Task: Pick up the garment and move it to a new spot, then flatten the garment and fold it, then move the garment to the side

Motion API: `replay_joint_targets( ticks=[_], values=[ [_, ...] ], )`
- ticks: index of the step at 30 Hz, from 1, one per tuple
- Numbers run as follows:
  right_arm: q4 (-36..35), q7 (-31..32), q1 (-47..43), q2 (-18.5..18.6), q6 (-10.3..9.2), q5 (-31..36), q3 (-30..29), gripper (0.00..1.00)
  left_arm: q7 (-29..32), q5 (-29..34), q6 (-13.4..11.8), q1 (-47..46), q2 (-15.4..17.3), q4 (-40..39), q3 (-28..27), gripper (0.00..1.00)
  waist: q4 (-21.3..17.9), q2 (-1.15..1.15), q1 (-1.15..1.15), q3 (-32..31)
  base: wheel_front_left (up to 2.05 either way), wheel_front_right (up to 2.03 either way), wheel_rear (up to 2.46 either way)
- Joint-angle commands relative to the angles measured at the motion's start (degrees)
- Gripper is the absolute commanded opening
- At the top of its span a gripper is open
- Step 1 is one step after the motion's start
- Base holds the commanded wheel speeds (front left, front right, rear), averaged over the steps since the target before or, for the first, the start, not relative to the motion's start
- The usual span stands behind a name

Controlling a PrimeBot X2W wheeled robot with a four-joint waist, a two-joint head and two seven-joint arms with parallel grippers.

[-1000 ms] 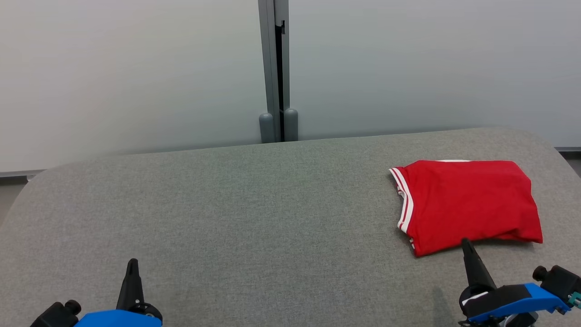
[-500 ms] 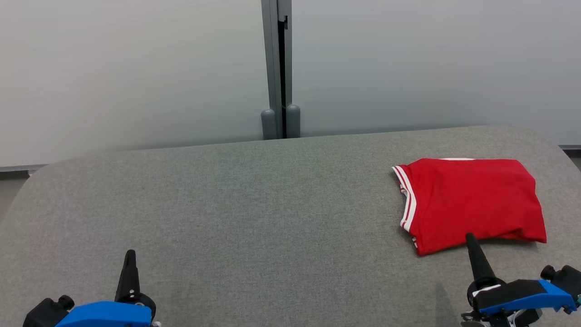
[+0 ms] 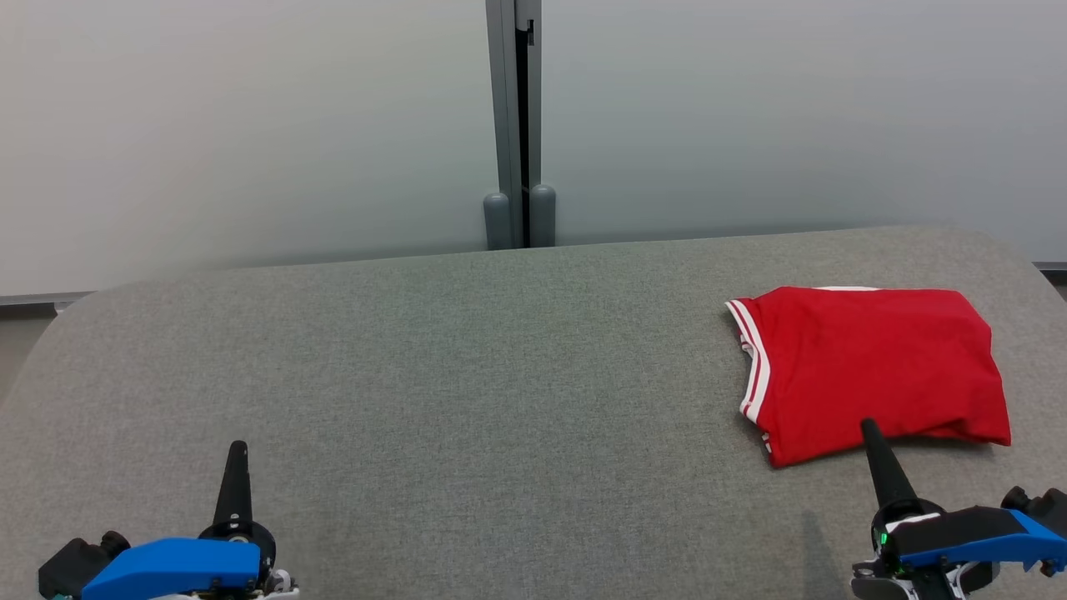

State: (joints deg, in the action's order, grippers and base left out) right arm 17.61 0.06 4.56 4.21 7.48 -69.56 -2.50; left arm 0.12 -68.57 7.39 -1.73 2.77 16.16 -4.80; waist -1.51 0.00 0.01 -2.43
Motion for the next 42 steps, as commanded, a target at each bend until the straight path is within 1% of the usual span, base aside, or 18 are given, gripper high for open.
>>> replay_joint_targets(
  ticks=[1, 42],
  values=[
    [-0.8, 0.4, 1.5, 0.0, 0.02, -1.1, -0.4, 0.0, 0.3, -1.0, 0.1, -1.6, 0.2, -0.7, -0.3, 0.0, 0.0, 0.0, -0.01, 0.0, 0.0, 0.0, 0.0],
    [-3.3, 5.5, 1.9, -1.2, 0.02, -19.2, -3.5, 0.0, 5.5, -19.9, 0.2, -4.4, 0.2, -2.0, -1.6, 0.0, 1.2, 0.0, -0.01, 2.1, 0.0, 0.0, 0.0]
  ],
)
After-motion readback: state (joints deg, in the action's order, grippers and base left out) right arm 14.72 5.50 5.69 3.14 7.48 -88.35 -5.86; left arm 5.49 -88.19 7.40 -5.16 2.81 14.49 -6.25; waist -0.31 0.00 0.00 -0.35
